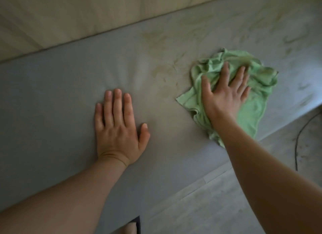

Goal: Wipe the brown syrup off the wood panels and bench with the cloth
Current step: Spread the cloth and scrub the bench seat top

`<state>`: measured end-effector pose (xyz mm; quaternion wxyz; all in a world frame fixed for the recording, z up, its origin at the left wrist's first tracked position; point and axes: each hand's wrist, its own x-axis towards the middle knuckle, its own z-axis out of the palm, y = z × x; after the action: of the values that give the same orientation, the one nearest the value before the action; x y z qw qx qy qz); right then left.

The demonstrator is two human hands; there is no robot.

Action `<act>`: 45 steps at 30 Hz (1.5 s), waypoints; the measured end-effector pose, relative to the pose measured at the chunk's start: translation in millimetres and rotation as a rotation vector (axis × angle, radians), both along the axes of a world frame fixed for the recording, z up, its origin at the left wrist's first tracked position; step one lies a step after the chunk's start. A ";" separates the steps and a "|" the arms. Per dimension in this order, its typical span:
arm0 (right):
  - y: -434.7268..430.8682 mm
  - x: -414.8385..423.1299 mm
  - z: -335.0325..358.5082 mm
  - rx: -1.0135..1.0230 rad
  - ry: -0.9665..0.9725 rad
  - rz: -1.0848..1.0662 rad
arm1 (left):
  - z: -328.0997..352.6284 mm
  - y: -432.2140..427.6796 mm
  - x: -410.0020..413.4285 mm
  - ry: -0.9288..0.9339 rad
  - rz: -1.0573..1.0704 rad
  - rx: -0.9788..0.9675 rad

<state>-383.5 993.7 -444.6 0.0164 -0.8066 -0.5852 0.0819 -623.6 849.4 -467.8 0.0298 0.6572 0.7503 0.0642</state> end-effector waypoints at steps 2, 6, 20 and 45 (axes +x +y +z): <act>-5.5 -35.5 4.1 -0.022 0.008 0.161 | 1.7 0.5 0.6 -0.008 0.000 -0.002; -25.3 -106.8 4.8 -0.025 0.011 0.505 | 2.2 1.1 -1.8 -0.027 -0.003 -0.002; 69.5 -86.6 1.3 -0.040 0.029 0.010 | 5.6 0.5 -3.7 -0.063 -0.008 -0.044; 151.1 -42.2 5.1 -0.048 -0.007 0.184 | 5.9 0.1 -0.2 -0.016 0.043 -0.027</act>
<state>-425.6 1144.9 -439.5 -0.0126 -0.7499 -0.6547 0.0942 -623.8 849.5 -461.9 0.0433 0.6401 0.7647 0.0598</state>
